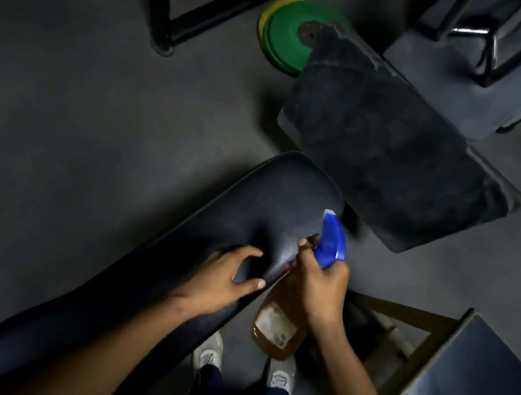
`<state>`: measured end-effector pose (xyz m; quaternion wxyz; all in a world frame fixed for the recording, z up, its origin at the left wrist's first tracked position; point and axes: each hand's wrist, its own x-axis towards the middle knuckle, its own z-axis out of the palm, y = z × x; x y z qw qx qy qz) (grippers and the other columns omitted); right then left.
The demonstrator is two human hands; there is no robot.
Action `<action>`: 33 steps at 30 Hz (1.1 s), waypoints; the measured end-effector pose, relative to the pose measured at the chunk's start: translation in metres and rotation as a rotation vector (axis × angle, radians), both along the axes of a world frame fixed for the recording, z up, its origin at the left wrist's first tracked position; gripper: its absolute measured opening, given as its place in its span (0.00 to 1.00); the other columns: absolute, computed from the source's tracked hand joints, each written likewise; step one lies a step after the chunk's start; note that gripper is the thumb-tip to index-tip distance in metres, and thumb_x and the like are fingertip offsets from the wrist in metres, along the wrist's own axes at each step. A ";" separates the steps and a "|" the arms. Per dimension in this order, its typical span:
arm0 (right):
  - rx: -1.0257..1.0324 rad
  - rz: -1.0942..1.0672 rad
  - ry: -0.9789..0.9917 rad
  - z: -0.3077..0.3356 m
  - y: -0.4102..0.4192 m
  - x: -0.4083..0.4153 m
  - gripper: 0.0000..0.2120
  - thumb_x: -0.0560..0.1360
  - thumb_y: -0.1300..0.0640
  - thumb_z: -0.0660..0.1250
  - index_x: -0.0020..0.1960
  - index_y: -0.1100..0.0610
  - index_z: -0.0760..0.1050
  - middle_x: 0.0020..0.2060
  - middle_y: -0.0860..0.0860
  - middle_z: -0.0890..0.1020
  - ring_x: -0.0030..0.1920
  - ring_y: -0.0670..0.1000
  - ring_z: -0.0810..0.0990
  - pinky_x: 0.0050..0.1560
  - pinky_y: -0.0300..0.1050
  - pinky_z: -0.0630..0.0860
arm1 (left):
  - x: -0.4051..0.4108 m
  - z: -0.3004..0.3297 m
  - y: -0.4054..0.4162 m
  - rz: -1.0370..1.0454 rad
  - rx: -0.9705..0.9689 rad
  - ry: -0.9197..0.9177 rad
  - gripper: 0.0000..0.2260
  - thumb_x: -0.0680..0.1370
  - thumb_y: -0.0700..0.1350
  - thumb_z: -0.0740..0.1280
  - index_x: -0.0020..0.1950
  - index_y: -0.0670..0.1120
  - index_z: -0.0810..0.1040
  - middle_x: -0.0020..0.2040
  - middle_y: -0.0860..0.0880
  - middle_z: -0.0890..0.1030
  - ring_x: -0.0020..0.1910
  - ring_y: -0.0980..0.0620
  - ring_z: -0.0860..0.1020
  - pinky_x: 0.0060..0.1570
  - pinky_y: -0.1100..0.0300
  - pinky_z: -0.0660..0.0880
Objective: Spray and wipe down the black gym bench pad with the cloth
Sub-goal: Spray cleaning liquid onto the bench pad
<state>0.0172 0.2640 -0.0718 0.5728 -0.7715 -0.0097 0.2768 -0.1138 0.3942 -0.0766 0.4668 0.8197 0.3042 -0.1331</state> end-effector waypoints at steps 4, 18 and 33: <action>-0.181 0.038 -0.047 -0.046 0.003 0.013 0.16 0.71 0.43 0.72 0.45 0.56 0.79 0.33 0.51 0.84 0.35 0.50 0.83 0.45 0.58 0.82 | 0.027 -0.064 0.039 -0.147 0.272 0.182 0.36 0.78 0.60 0.66 0.81 0.49 0.57 0.82 0.49 0.56 0.80 0.48 0.56 0.77 0.54 0.54; -0.219 -0.076 -0.006 -0.095 0.010 0.015 0.11 0.73 0.50 0.75 0.45 0.57 0.79 0.32 0.51 0.83 0.33 0.52 0.83 0.41 0.55 0.81 | 0.036 -0.145 0.041 -0.319 0.412 0.407 0.58 0.68 0.75 0.65 0.78 0.55 0.26 0.76 0.51 0.21 0.77 0.46 0.27 0.76 0.33 0.44; -0.194 -0.023 -0.016 -0.088 -0.032 -0.010 0.09 0.77 0.61 0.76 0.43 0.54 0.77 0.29 0.47 0.80 0.29 0.47 0.83 0.35 0.46 0.79 | 0.033 -0.151 0.037 -0.311 0.455 0.375 0.57 0.68 0.76 0.64 0.78 0.55 0.27 0.76 0.52 0.23 0.78 0.46 0.28 0.76 0.34 0.44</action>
